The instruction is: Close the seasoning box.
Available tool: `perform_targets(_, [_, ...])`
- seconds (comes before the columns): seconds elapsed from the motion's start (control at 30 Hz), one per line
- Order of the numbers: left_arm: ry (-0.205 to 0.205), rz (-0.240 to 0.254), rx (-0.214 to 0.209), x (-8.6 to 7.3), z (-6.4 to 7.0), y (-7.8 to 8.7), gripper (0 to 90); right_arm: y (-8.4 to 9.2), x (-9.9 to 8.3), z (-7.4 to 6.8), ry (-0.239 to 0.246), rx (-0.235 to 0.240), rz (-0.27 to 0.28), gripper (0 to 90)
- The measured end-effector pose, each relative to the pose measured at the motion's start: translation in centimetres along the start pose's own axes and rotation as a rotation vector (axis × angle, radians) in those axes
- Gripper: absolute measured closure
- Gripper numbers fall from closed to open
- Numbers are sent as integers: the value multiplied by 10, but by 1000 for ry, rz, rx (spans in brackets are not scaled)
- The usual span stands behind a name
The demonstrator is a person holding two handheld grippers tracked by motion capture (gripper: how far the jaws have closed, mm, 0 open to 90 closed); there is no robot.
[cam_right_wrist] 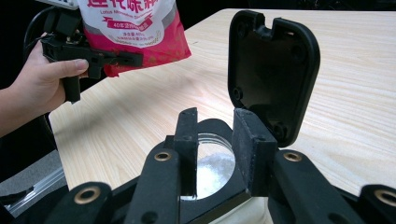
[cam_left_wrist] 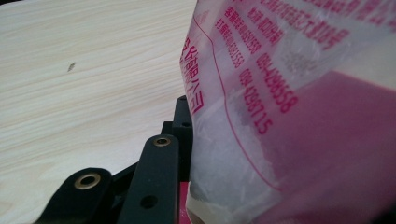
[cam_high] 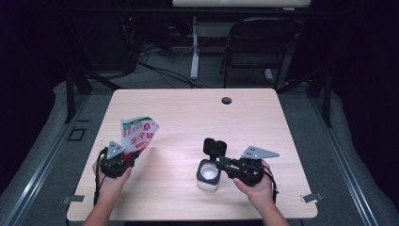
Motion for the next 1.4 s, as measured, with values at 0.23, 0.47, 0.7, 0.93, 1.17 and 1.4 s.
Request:
perform_targets(0.23, [46,-10,37,-9,-12,-1,740,1,-1,2,2,-5,-5,707])
perform_targets(0.47, [71,-27,81,-16,-20,-3,739,0,-1,3,1,-5,-4,703])
perform_targets(0.7, [76,-39,136,-20,-28,-2,738,1,-3,4,-2,-11,-9,696])
perform_targets(0.93, [76,-62,201,-24,-37,-1,737,1,-3,5,-3,-14,-8,693])
perform_targets(1.17, [45,-92,284,-27,-44,-1,734,1,-4,6,2,-15,-15,683])
perform_targets(1.4, [-2,-114,303,-27,-40,-3,729,0,-4,5,-5,-14,-9,677])
Point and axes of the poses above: each handheld gripper's, and its own axes: y roughly backward along the jaws, x roughly out of its top, z roughly to its right, the point moved 6 cm from there along -y, roughly forward along the jaws, and after that the axes turned 2 degrees about -y, right-handed, at the moved point
